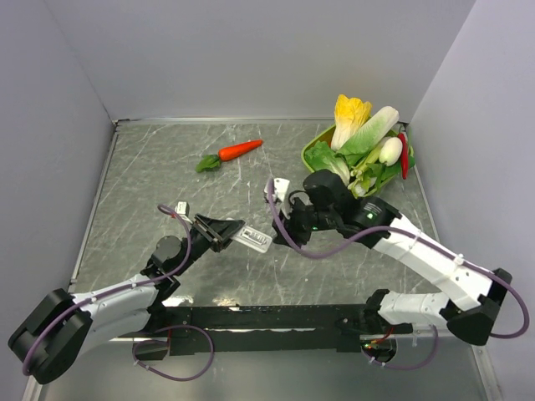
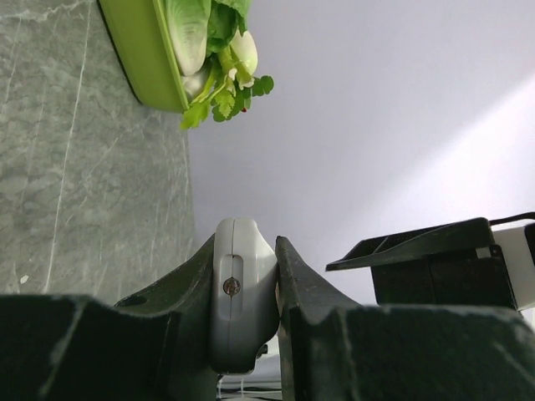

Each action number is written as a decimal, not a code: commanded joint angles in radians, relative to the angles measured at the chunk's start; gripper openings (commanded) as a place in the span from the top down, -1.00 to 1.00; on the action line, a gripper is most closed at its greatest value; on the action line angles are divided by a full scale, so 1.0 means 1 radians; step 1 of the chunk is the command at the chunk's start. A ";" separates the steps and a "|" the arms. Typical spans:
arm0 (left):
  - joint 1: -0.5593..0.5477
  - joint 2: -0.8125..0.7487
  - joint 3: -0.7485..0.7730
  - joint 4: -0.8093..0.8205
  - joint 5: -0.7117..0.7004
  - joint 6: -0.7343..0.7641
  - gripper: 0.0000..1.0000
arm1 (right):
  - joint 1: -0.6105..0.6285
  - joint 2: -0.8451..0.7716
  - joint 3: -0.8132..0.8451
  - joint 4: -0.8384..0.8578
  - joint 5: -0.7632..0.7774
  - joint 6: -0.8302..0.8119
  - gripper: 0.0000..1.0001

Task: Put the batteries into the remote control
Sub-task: Load the battery cover into the remote control.

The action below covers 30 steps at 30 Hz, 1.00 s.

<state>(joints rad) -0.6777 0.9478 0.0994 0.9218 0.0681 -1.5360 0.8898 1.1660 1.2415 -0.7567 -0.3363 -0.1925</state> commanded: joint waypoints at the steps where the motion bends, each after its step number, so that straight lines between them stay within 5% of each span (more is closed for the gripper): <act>1: 0.000 -0.024 0.031 0.039 0.018 -0.018 0.97 | -0.055 -0.101 -0.103 0.181 -0.170 -0.277 -0.04; 9: 0.001 -0.038 0.056 0.006 0.045 0.000 0.97 | -0.109 -0.095 -0.108 0.162 -0.489 -0.614 -0.06; 30: 0.006 0.000 0.105 0.011 0.105 0.025 0.97 | -0.106 0.167 0.134 -0.165 -0.584 -0.907 0.03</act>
<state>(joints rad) -0.6769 0.9413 0.1555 0.8703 0.1463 -1.5204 0.7868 1.3163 1.3270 -0.8722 -0.8574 -1.0248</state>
